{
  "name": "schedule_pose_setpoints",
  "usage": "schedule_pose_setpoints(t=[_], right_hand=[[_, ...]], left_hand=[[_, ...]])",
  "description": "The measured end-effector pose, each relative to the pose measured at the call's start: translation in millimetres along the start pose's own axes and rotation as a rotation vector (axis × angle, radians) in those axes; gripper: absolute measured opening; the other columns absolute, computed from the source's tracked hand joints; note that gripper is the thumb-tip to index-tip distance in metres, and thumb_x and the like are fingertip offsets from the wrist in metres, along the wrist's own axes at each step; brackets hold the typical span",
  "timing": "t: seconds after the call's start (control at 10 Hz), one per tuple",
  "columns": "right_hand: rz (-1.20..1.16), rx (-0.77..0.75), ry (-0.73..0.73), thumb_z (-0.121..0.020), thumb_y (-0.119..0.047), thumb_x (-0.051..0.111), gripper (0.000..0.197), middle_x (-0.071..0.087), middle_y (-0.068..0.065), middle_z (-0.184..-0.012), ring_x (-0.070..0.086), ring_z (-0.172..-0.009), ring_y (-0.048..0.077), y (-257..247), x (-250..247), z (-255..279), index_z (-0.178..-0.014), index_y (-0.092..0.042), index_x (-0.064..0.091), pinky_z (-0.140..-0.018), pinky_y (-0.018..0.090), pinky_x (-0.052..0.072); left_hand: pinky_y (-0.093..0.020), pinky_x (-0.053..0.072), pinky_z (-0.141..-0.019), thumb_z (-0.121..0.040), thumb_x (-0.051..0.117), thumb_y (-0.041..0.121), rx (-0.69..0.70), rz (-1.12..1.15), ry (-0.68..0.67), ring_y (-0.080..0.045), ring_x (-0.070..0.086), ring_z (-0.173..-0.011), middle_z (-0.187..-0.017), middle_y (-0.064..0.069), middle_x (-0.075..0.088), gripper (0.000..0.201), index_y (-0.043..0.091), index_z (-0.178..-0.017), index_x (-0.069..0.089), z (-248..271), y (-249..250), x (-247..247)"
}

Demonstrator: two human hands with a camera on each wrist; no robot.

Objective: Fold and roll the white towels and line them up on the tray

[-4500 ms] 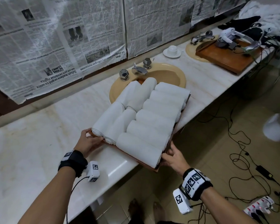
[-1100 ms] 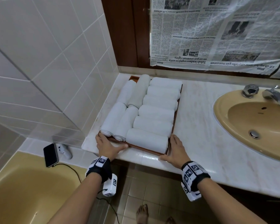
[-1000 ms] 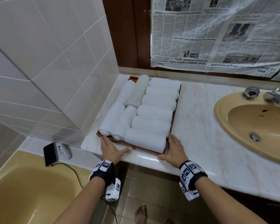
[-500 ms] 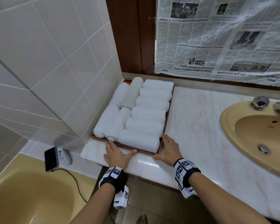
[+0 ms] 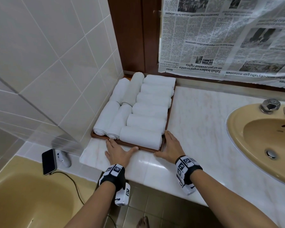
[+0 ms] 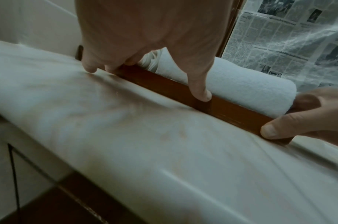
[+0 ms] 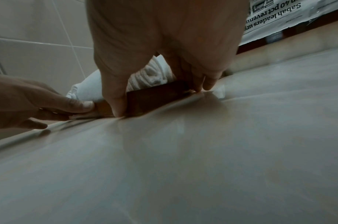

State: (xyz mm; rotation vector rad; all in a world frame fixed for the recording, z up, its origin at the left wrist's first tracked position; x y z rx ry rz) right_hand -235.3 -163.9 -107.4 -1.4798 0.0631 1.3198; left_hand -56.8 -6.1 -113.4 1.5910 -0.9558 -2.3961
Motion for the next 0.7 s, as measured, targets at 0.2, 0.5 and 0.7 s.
schedule_pose_setpoints(t=[0.2,0.5,0.7], right_hand=[[-0.004,-0.001,0.003,-0.06,-0.052,0.084,0.123,0.024,0.009,-0.16,0.026,-0.146,0.024,5,3,-3,-0.154,-0.006,0.019,-0.12,0.035,0.022],[-0.03,-0.016,-0.008,-0.067,-0.043,0.085,0.106,0.037,0.008,-0.149,0.036,-0.136,0.026,-11,-11,16,-0.148,-0.011,0.026,-0.108,0.029,0.028],[-0.026,-0.038,0.06,-0.079,-0.051,0.075,0.098,0.028,0.008,-0.156,0.028,-0.142,0.023,-24,-25,54,-0.151,-0.01,0.024,-0.112,0.028,0.024]], left_hand=[[-0.049,0.007,-0.121,-0.062,0.075,0.075,-0.002,0.003,0.006,-0.027,0.006,-0.152,-0.165,-0.016,0.005,0.138,-0.001,-0.155,0.006,-2,-2,2],[-0.047,0.025,-0.118,-0.065,0.08,0.065,0.052,0.078,-0.007,-0.031,0.025,-0.147,-0.16,-0.017,0.024,0.124,0.001,-0.153,0.019,12,0,-11],[-0.04,0.04,-0.108,-0.077,0.078,0.054,0.267,0.188,-0.107,-0.025,0.046,-0.128,-0.141,-0.008,0.045,0.087,0.009,-0.143,0.041,46,12,-7]])
Point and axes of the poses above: each hand's wrist, its own z-axis away from the middle knuckle, its own x-axis out of the palm, y = z × x, the point moved 1 cm from there along -z, towards the middle knuckle
